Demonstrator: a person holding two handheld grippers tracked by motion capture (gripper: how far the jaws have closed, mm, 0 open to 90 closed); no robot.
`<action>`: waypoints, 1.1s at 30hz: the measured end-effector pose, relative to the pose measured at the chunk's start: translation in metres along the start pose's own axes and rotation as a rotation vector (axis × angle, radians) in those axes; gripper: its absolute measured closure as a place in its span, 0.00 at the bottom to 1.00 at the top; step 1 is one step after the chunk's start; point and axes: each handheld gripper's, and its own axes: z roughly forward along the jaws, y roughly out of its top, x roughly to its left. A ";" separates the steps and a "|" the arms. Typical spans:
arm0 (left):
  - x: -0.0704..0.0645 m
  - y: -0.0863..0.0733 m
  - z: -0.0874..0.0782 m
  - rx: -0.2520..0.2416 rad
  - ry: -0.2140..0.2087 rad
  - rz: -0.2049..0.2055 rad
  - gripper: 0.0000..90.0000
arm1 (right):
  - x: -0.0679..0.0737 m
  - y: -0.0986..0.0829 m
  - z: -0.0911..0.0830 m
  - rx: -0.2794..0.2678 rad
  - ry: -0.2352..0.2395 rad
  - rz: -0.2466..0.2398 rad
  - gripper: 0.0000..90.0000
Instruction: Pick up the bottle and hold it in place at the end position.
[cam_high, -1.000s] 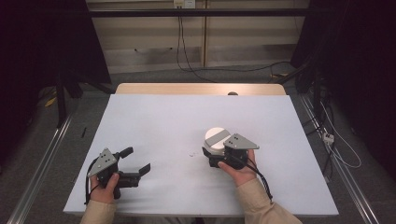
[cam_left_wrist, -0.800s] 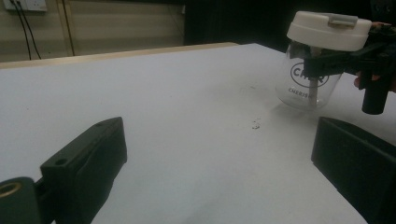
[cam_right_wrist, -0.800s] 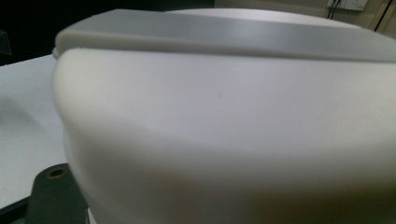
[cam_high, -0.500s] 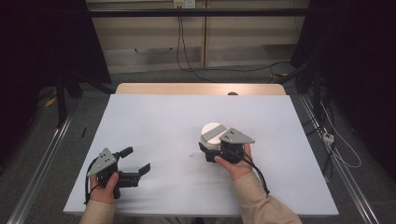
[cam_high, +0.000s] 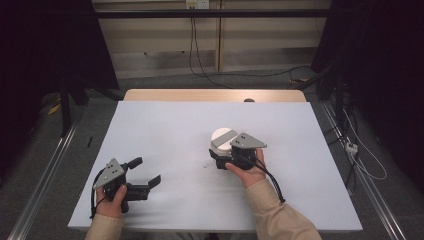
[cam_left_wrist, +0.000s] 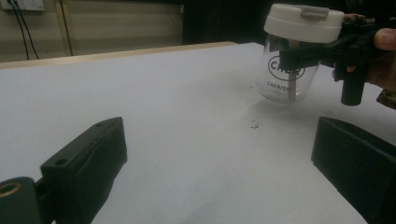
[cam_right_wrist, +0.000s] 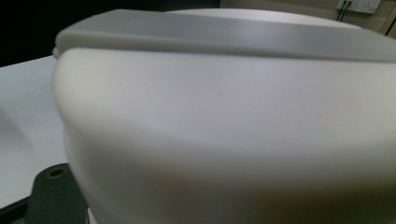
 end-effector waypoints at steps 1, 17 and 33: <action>0.000 0.000 0.000 0.000 0.000 0.000 0.03 | 0.000 0.000 0.000 0.000 0.000 0.000 0.20; 0.002 0.001 -0.001 -0.005 0.000 -0.004 0.03 | -0.003 0.006 0.018 0.009 0.007 -0.003 0.20; 0.002 0.001 -0.001 -0.005 0.003 -0.005 0.03 | -0.010 0.007 0.036 0.017 0.000 0.004 0.20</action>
